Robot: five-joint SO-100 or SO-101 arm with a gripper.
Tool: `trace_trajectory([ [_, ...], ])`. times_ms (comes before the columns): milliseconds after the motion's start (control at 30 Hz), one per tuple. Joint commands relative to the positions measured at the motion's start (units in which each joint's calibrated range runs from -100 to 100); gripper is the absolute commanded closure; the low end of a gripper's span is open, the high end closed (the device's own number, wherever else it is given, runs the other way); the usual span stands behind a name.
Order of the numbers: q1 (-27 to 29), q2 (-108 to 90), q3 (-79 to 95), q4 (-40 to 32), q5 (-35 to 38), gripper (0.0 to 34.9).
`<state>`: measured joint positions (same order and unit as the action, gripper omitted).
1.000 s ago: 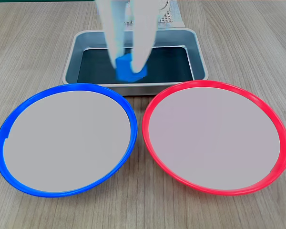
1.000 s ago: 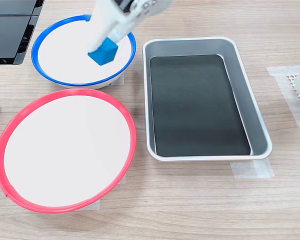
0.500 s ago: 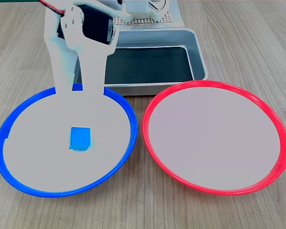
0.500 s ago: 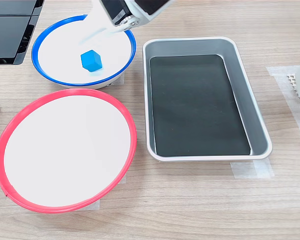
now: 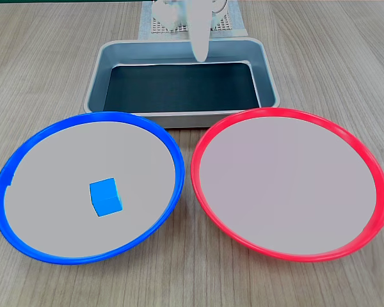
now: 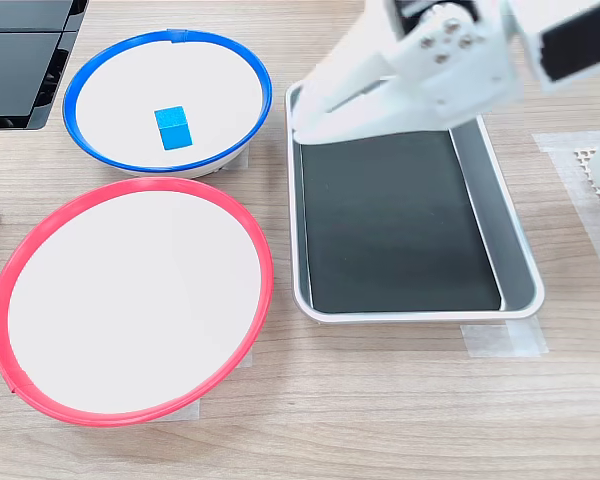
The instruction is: Move a blue block from tray to blue dish
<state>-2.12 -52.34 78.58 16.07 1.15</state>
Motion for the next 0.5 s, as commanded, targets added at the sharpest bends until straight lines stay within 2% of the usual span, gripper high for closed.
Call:
trace_trajectory([
  [0,0.67,-22.41,12.22,8.65,-2.54,34.7],
  [167,3.58,-37.08,21.42,15.67,-2.10,34.7],
  [200,3.96,-39.64,21.42,20.13,-2.15,34.7],
  [333,4.90,-46.12,21.42,29.21,-2.30,34.7],
  [467,5.94,-46.72,21.42,31.27,-2.69,34.7],
])
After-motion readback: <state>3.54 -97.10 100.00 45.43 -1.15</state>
